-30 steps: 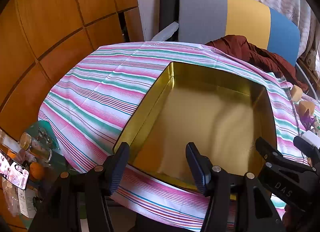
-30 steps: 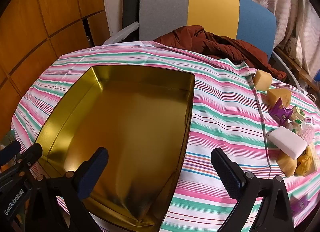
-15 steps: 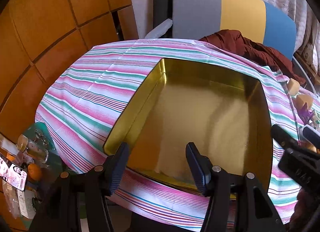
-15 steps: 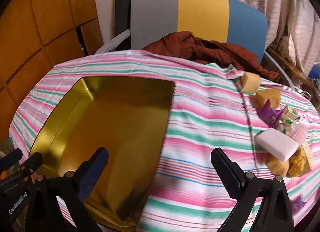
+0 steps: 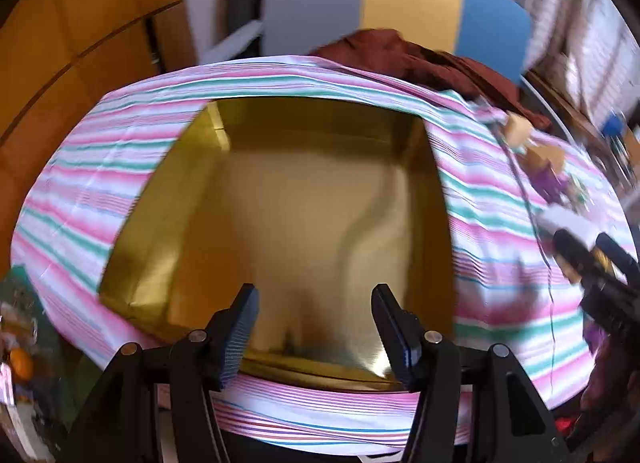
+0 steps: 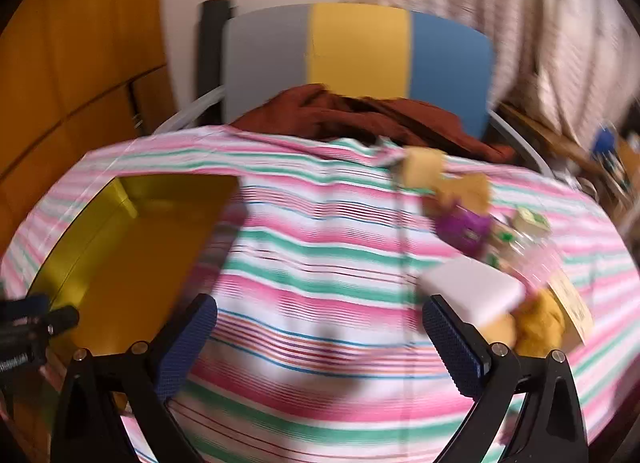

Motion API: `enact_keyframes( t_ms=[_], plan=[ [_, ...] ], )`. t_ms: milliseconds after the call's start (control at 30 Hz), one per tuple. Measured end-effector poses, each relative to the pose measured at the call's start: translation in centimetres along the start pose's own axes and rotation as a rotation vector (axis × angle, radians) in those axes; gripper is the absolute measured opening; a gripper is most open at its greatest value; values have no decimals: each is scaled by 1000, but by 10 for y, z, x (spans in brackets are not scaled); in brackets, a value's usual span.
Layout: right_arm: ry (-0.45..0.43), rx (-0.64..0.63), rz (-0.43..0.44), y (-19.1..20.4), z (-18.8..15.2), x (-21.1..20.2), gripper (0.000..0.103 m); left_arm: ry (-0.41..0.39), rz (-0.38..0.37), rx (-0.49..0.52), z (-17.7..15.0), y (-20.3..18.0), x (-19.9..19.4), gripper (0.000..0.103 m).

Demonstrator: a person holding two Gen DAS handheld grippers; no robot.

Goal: Organize objects
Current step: 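Move the left tool to the white sponge block and close on it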

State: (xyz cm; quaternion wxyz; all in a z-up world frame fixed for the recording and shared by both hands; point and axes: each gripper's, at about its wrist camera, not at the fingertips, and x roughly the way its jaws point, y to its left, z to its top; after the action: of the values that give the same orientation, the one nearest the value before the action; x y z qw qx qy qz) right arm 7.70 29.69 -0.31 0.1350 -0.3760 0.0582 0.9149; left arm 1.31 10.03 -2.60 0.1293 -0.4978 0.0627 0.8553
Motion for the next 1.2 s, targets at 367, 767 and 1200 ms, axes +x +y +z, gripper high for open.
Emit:
enact_keyframes(
  t_ms=[367, 767, 1200],
  plan=[
    [22, 149, -244, -125, -45, -30, 103, -33, -83, 330, -7, -88, -3, 59],
    [115, 447, -222, -200, -118, -32, 76, -3, -145, 474, -6, -144, 9, 59],
    [42, 443, -174, -191, -113, -2, 39, 103, -356, 374, 24, -175, 33, 60]
  ],
)
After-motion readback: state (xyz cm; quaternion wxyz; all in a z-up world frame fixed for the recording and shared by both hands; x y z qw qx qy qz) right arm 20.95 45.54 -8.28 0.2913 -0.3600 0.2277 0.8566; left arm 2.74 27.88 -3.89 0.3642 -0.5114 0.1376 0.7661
